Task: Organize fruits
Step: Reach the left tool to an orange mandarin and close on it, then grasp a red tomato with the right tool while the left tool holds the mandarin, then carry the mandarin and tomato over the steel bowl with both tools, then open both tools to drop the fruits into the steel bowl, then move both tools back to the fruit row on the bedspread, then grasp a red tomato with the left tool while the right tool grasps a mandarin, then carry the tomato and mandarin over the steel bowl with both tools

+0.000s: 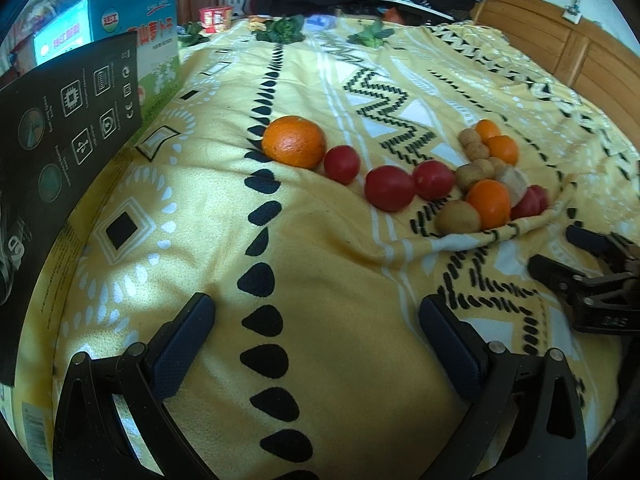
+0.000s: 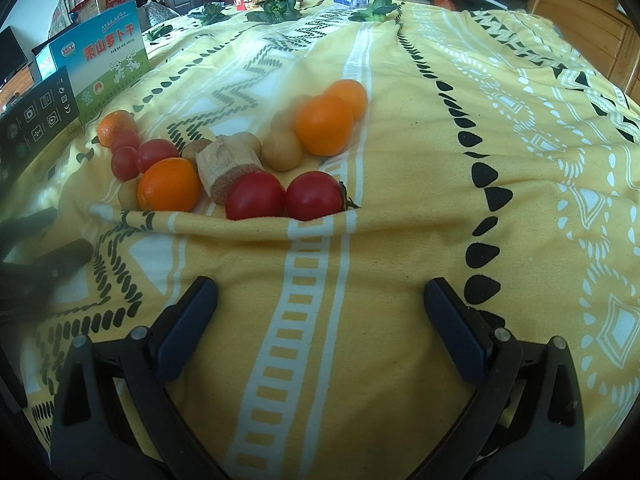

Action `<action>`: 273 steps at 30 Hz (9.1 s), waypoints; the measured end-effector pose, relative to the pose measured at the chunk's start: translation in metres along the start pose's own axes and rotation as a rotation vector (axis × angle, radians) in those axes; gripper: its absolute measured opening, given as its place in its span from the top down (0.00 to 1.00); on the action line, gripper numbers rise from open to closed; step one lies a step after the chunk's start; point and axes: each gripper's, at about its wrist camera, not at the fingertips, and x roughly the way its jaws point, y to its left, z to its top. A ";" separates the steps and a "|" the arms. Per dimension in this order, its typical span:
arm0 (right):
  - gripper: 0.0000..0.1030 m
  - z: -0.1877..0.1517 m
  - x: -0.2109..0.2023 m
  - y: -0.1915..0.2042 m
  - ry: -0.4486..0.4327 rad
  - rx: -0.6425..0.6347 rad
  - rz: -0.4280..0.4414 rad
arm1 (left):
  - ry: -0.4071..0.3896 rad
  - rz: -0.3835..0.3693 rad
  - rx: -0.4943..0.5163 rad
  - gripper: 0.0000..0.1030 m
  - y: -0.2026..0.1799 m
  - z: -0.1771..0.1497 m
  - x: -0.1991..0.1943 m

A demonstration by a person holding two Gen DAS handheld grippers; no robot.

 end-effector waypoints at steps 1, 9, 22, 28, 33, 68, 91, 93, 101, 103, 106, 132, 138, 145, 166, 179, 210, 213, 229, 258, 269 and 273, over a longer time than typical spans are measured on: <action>0.00 0.000 -0.001 0.000 0.000 0.000 0.000 | 0.012 -0.027 0.000 0.03 0.002 0.003 -0.002; 0.00 0.000 -0.001 0.000 0.000 0.000 0.000 | -0.070 -0.127 -0.043 0.30 0.006 0.073 -0.019; 0.00 0.000 0.000 0.000 0.000 0.000 0.000 | 0.000 -0.016 -0.044 0.30 0.020 0.097 0.047; 0.00 0.000 -0.001 0.000 0.000 0.000 0.000 | 0.003 -0.042 -0.064 0.29 0.024 0.095 0.053; 0.00 0.000 -0.001 0.000 0.000 0.000 0.000 | 0.002 -0.079 -0.042 0.43 0.020 0.091 0.048; 0.07 0.018 -0.033 -0.030 0.016 0.151 0.212 | -0.137 -0.194 -0.071 0.60 0.018 0.079 -0.056; 0.69 0.043 -0.006 -0.023 0.105 -0.022 0.212 | -0.103 -0.258 -0.087 0.60 0.012 0.069 -0.045; 0.69 0.043 -0.004 -0.022 0.112 -0.027 0.219 | -0.105 -0.264 -0.082 0.60 0.010 0.069 -0.047; 0.70 0.043 -0.003 -0.024 0.106 -0.025 0.220 | -0.103 -0.268 -0.074 0.60 0.007 0.068 -0.050; 0.71 0.044 -0.012 -0.023 0.083 -0.023 0.215 | -0.109 -0.267 -0.071 0.60 0.007 0.068 -0.054; 0.71 0.051 -0.036 -0.023 0.019 -0.010 0.199 | -0.127 -0.261 -0.077 0.60 0.012 0.070 -0.064; 0.71 0.178 -0.118 0.353 -0.103 -0.436 0.747 | -0.351 0.288 -0.542 0.60 0.337 -0.011 -0.276; 0.71 0.156 -0.105 0.420 0.007 -0.523 0.780 | -0.287 0.301 -0.604 0.60 0.360 -0.048 -0.267; 0.71 0.137 -0.096 0.460 0.071 -0.596 0.748 | -0.240 0.274 -0.617 0.60 0.366 -0.061 -0.252; 0.70 0.132 -0.094 0.485 0.068 -0.621 0.703 | -0.249 0.250 -0.632 0.60 0.380 -0.066 -0.254; 0.26 0.134 -0.143 0.434 -0.104 -0.557 0.661 | -0.275 0.312 -0.629 0.19 0.364 -0.054 -0.270; 0.06 -0.041 -0.132 0.005 -0.036 0.141 0.170 | 0.103 -0.222 0.065 0.58 -0.017 0.059 0.001; 0.06 -0.038 -0.129 0.004 -0.042 0.140 0.186 | 0.102 -0.216 0.068 0.58 -0.019 0.061 0.008; 0.38 0.062 -0.044 -0.035 -0.048 0.255 0.233 | 0.083 -0.242 0.050 0.70 -0.016 0.071 0.018; 0.64 0.081 -0.093 0.021 -0.171 0.130 0.261 | -0.201 -0.215 0.147 0.70 -0.001 0.176 -0.134; 0.64 0.108 -0.120 0.116 -0.245 0.022 0.383 | -0.285 -0.074 0.042 0.70 0.091 0.169 -0.232; 0.64 0.117 -0.131 0.152 -0.256 -0.048 0.415 | -0.321 -0.044 -0.037 0.70 0.131 0.149 -0.254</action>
